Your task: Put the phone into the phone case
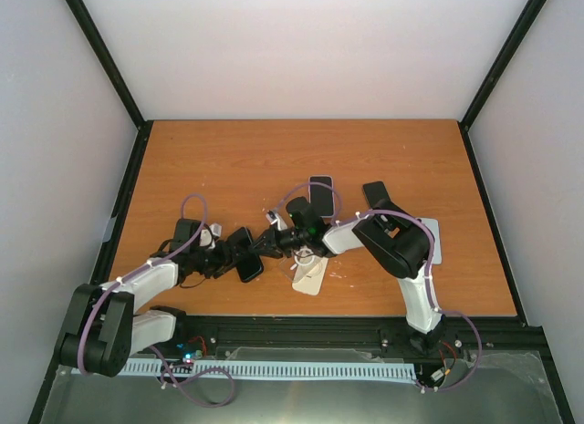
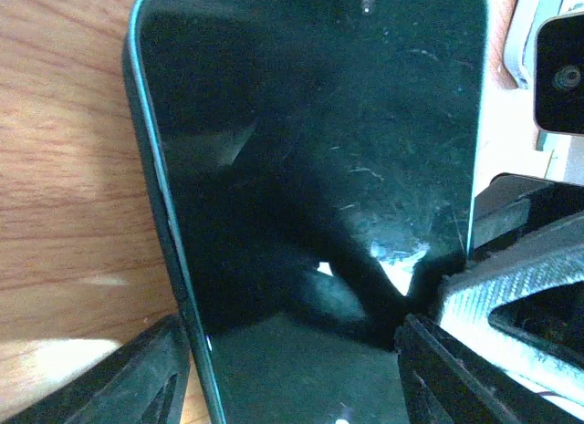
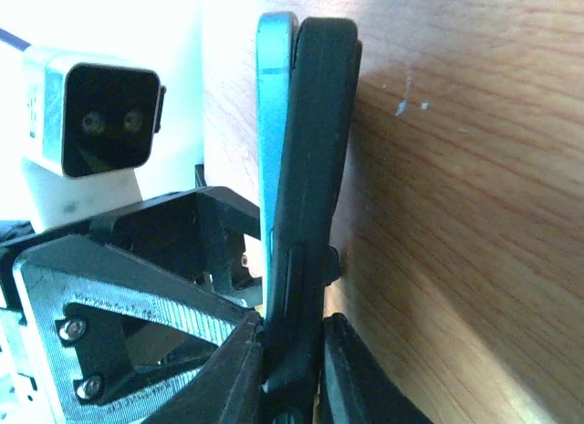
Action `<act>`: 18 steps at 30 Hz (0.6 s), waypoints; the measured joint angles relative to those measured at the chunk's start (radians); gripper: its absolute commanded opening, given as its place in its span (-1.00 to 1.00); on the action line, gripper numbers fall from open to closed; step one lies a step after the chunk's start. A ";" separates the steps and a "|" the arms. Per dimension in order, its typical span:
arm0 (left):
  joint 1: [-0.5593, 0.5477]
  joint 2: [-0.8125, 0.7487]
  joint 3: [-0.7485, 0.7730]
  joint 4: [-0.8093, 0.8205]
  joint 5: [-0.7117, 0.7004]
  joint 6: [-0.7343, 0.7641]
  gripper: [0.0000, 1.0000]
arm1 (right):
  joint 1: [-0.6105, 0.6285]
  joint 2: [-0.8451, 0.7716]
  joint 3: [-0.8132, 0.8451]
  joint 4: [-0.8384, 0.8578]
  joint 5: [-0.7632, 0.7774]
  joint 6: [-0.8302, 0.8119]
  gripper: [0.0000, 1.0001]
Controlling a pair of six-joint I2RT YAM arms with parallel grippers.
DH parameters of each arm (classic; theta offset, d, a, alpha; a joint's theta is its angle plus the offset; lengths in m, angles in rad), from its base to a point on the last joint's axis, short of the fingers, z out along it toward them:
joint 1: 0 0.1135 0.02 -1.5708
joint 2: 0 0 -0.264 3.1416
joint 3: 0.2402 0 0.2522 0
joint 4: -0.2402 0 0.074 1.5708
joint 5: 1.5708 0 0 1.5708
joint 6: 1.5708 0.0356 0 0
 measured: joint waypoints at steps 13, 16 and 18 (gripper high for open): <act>-0.005 -0.074 -0.002 -0.023 0.001 -0.018 0.54 | 0.005 -0.039 0.014 -0.100 0.055 -0.134 -0.80; -0.006 -0.160 0.010 -0.051 0.003 -0.032 0.77 | 0.000 -0.097 -0.024 -0.105 0.076 -0.174 -0.81; -0.006 -0.216 0.038 -0.075 0.002 -0.043 0.84 | -0.007 -0.161 -0.070 -0.104 0.082 -0.204 -0.82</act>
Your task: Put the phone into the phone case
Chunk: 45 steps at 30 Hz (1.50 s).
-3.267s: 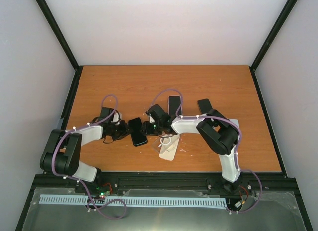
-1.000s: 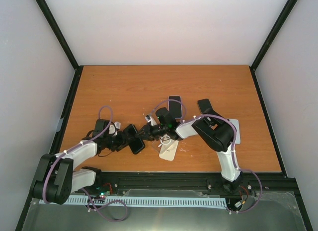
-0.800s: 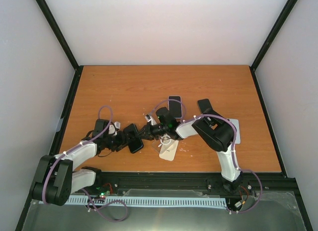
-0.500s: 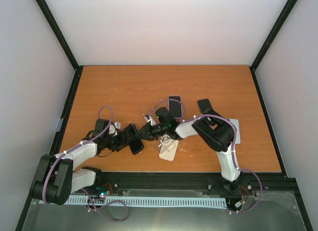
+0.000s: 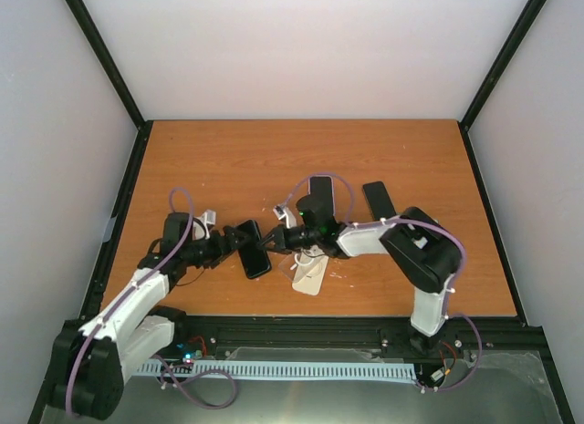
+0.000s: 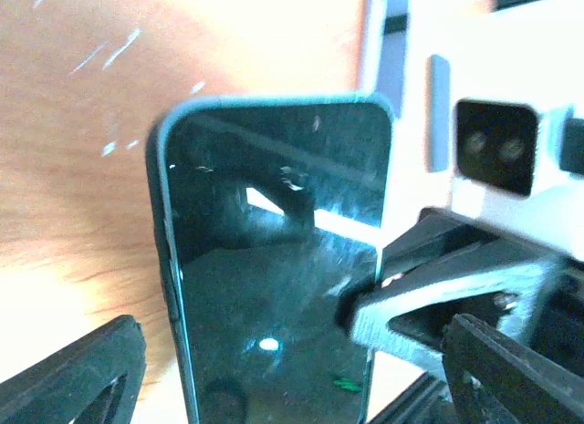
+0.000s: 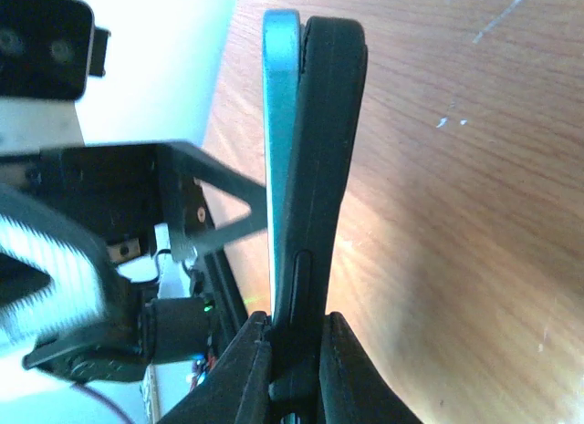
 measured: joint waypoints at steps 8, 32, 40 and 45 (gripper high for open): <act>0.000 -0.205 0.110 -0.014 0.025 -0.036 0.85 | -0.039 -0.288 -0.159 0.024 0.004 -0.126 -0.82; 0.000 -0.240 0.038 0.612 0.394 -0.372 0.63 | -0.039 -0.697 -0.268 0.069 0.050 -0.376 -0.82; 0.000 -0.179 0.037 0.637 0.383 -0.345 0.33 | -0.039 -0.635 -0.271 0.104 0.062 -0.470 -0.85; 0.000 -0.189 0.056 0.492 0.282 -0.273 0.45 | -0.039 -0.595 -0.308 0.122 0.134 -0.580 -0.86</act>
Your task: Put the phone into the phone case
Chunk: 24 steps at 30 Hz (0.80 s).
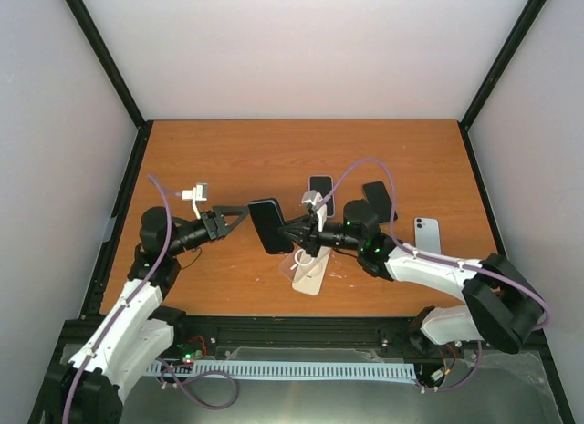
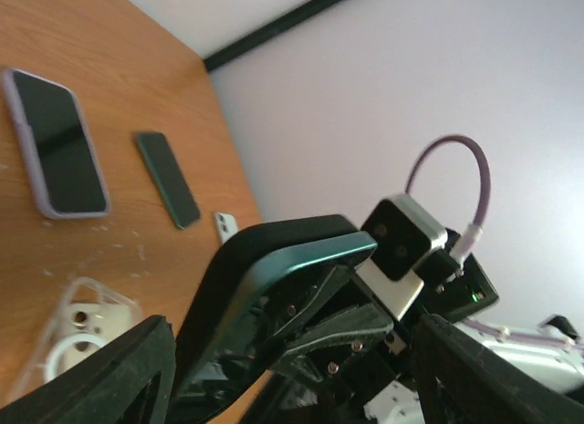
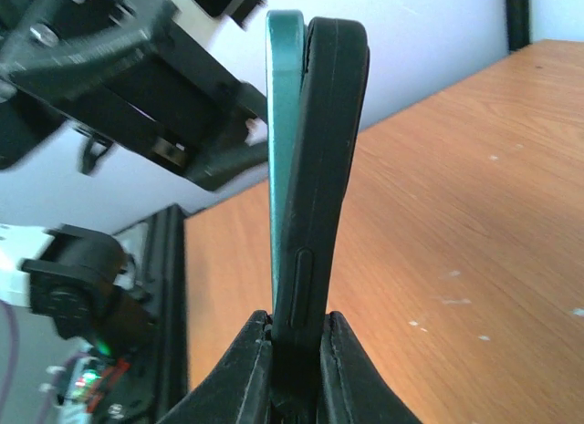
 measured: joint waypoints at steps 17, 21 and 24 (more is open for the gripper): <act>0.000 0.275 0.258 -0.411 -0.352 0.285 -0.09 | 0.109 0.303 -0.032 0.248 0.395 -0.285 -0.87; 0.000 0.328 0.266 -0.394 -0.324 0.307 -0.41 | 0.123 0.356 -0.031 0.296 0.474 -0.319 -0.87; 0.000 0.356 0.266 -0.363 -0.277 0.313 -0.63 | 0.129 0.386 -0.032 0.314 0.521 -0.335 -0.87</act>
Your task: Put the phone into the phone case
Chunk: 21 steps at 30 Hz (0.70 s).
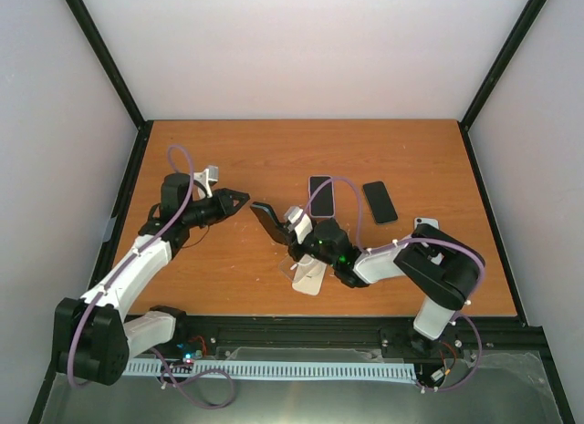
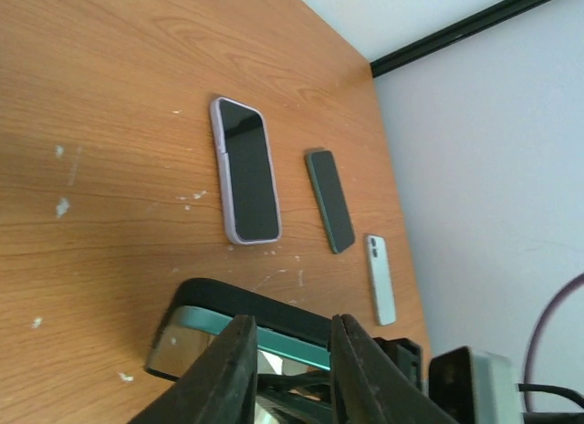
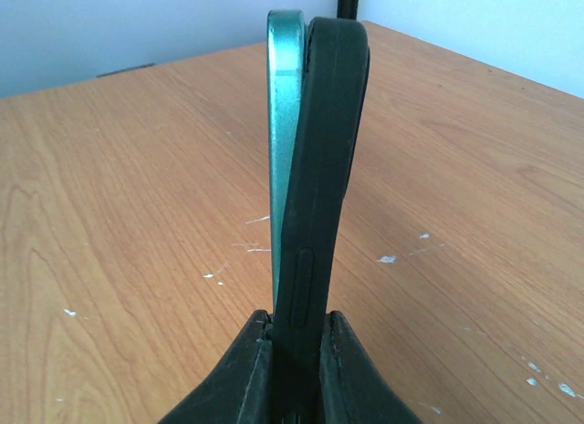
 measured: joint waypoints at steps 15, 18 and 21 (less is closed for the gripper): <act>0.000 0.053 -0.022 0.119 0.140 -0.006 -0.99 | 0.006 0.029 -0.006 0.051 0.061 -0.011 -0.84; 0.000 0.073 -0.022 0.130 0.152 -0.006 -0.99 | 0.006 0.030 -0.013 0.051 0.063 -0.011 -0.83; 0.000 0.082 -0.022 0.137 0.158 -0.008 -1.00 | 0.006 0.030 -0.014 0.053 0.064 -0.011 -0.82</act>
